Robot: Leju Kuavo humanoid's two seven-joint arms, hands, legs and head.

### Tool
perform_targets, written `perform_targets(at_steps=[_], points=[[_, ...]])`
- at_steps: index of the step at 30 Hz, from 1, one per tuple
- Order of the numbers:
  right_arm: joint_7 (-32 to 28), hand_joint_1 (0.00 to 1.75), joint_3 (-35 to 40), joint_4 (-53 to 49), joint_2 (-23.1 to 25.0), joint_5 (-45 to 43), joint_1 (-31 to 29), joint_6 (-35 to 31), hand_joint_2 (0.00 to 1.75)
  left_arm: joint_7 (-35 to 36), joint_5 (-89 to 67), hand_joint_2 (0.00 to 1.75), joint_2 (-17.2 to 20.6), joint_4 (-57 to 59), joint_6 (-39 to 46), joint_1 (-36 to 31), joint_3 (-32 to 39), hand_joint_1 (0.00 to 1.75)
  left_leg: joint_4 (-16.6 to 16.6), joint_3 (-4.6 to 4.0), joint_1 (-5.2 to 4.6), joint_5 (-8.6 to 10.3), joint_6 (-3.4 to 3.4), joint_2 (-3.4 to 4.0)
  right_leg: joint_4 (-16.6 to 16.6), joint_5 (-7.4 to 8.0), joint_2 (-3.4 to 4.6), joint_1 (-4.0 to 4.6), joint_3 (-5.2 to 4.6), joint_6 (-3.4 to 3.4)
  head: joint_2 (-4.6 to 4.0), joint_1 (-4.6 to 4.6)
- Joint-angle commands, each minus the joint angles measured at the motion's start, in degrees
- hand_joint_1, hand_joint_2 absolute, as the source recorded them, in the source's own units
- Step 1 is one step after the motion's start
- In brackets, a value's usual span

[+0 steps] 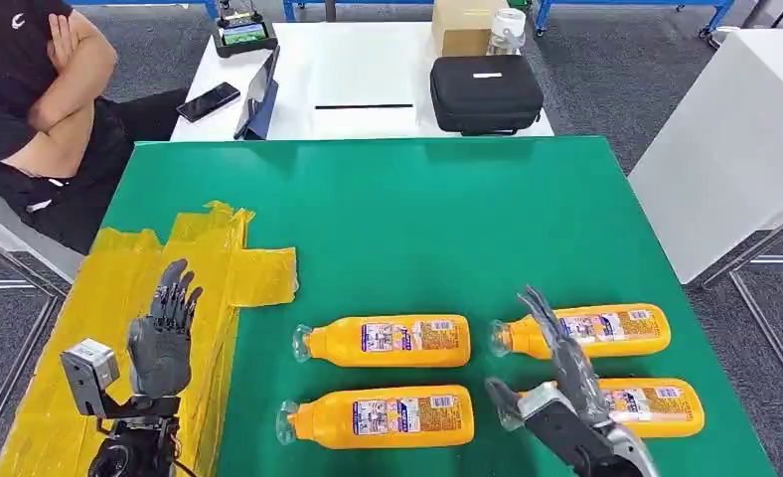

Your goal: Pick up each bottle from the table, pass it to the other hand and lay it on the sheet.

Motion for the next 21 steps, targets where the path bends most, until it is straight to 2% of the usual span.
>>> perform_targets(at_steps=[1,5,10,11,12,13,15,21], points=[[8.41,0.00,-14.79,-2.75,-1.79,18.47,5.21,7.23,1.75,1.09,-1.53,0.00,-1.42,5.58,-0.55,-2.37,0.99,0.00,-0.02,0.29,-0.03,-0.13,-0.09,0.04,-0.05,-0.11,-0.20,0.00,0.32,-0.03,0.00,0.00],[5.80,0.00,-20.67,-2.63,-1.23,19.98,7.03,9.28,1.75,1.08,-1.39,0.00,-1.43,6.67,-0.49,-2.15,0.84,0.00,-0.05,0.33,-0.08,-0.12,-0.11,-0.05,-0.05,-0.13,-0.32,-0.06,0.32,-0.06,0.00,-0.02],[5.66,0.00,-20.63,-2.62,-0.89,20.24,6.78,9.42,1.75,1.05,-1.37,0.00,-1.42,6.60,-0.44,-2.17,0.88,0.00,-0.05,0.26,-0.08,-0.11,-0.08,0.11,-0.06,-0.06,-0.12,-0.07,0.22,-0.03,0.00,-0.02],[5.66,0.00,-20.63,-2.62,-0.89,20.24,6.78,9.42,1.75,1.05,-1.37,0.00,-1.42,6.60,-0.44,-2.17,0.88,0.00,-0.03,0.70,-0.04,-0.34,-0.20,0.19,-0.11,-0.24,-0.24,0.01,0.68,-0.11,0.00,-0.02],[5.66,0.00,-20.63,-2.62,-0.89,20.24,6.78,9.42,1.75,1.05,-1.37,0.00,-1.42,6.60,-0.44,-2.17,0.88,0.00,-0.04,0.36,-0.06,-0.16,-0.12,0.14,-0.07,-0.09,-0.14,-0.04,0.32,-0.05,0.00,0.00],[5.66,0.00,-20.63,-2.62,-0.89,20.24,6.78,9.42,1.75,1.05,-1.37,0.00,-1.42,6.60,-0.44,-2.17,0.88,0.00,-0.03,0.59,-0.05,-0.27,-0.18,0.16,-0.09,-0.19,-0.22,-0.01,0.56,-0.09,0.00,-0.02],[6.17,0.00,-21.49,-2.72,-0.87,21.30,6.89,9.84,1.75,1.04,-1.45,0.00,-1.48,6.98,-0.42,-2.62,0.77,0.00,-0.04,0.40,-0.06,-0.17,-0.13,0.11,-0.07,-0.12,-0.18,-0.04,0.34,-0.06,0.00,-0.02],[4.36,0.00,-26.64,-0.32,-2.08,22.50,5.20,15.70,1.75,1.35,-1.47,0.00,-1.83,8.12,-0.47,-4.70,0.30,0.00,-0.03,0.30,-0.09,-0.09,-0.07,0.02,-0.05,-0.08,-0.22,-0.09,0.12,-0.02,0.00,0.00]])
